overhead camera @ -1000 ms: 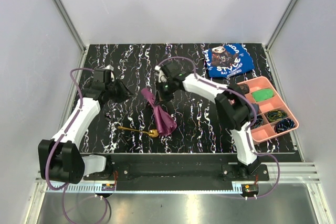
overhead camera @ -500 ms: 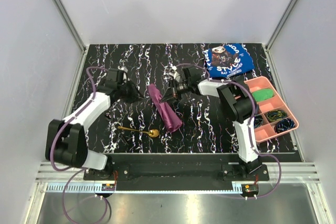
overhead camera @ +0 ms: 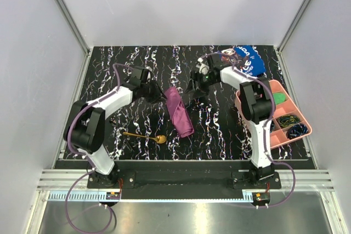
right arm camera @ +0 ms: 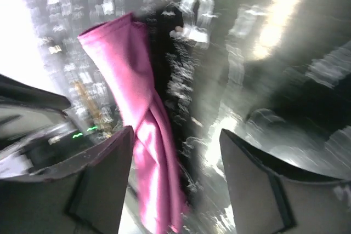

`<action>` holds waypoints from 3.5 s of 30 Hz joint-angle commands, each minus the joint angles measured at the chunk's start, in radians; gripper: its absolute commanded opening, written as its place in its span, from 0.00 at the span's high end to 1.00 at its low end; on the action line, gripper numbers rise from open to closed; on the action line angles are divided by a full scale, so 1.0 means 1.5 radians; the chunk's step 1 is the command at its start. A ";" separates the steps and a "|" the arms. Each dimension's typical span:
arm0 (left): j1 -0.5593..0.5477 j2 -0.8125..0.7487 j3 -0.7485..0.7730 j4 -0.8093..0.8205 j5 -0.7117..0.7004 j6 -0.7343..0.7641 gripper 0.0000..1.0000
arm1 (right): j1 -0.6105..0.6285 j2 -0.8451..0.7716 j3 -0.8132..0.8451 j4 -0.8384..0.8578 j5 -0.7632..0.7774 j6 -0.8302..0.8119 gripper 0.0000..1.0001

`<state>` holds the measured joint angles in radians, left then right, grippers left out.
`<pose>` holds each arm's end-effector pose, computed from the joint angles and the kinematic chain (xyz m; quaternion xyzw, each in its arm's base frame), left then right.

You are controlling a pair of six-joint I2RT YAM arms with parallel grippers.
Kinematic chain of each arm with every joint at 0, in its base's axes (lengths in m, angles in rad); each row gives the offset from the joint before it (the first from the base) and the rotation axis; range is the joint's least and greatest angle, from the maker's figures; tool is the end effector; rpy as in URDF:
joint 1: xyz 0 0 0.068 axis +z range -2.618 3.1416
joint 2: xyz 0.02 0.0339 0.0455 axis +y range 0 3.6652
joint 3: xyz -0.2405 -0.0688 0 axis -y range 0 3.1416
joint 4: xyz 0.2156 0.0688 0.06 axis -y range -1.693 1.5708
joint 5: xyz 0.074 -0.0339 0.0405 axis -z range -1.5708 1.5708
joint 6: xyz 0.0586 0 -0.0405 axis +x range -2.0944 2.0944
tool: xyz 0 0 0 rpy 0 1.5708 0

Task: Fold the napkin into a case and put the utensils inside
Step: Turn over the smaller rectangle-folded napkin at the center of the board, then pick up the spoon from the center of the board, then stuff into the slanted gap of the folded napkin.

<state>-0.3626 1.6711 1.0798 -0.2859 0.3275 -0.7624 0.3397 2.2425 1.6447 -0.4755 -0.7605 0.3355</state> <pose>0.3106 -0.1380 0.1829 -0.1299 0.9204 -0.3085 0.2019 0.3988 0.1838 0.1277 -0.0933 0.8998 0.4151 0.0965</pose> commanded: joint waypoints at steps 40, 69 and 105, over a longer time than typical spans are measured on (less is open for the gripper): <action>-0.038 -0.152 -0.011 -0.172 -0.055 0.150 0.37 | 0.172 -0.423 -0.301 -0.078 0.276 -0.001 0.22; 0.006 -0.560 -0.154 -0.231 -0.166 0.048 0.57 | 0.392 -0.200 -0.361 0.266 0.267 0.393 0.63; -0.043 0.226 0.188 0.230 0.038 0.047 1.00 | 0.318 -0.895 -0.721 -0.135 0.715 0.742 1.00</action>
<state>-0.4259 1.9938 1.3087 -0.0010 0.3820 -0.6823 0.8356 0.9119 0.5659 -0.6529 0.2527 1.4422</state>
